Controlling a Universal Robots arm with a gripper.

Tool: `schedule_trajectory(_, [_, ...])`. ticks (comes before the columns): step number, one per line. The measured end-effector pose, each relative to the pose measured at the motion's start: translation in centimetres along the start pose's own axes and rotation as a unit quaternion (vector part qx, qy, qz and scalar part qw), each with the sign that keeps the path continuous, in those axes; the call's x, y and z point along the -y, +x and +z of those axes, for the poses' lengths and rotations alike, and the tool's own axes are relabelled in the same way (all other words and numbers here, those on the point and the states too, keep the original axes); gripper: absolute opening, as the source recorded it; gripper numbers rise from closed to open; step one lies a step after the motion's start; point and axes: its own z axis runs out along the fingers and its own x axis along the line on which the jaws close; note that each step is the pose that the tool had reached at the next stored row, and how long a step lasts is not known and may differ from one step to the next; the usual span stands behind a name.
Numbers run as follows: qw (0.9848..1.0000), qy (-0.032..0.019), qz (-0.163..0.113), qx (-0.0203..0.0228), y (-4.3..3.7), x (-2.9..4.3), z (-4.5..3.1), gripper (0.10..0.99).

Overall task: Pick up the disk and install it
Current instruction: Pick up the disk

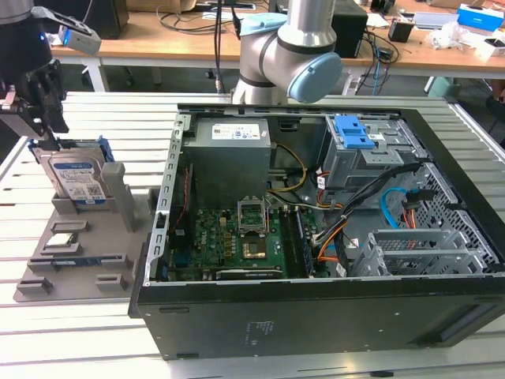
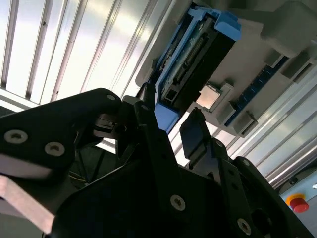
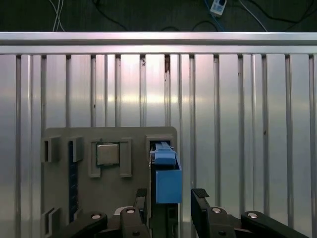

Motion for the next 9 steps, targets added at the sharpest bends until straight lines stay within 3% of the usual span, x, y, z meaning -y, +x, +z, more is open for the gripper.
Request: schedule_trajectory(9, [1.0, 0.0, -0.003, -0.0001, 0.03, 0.26, 1.7, 0.482])
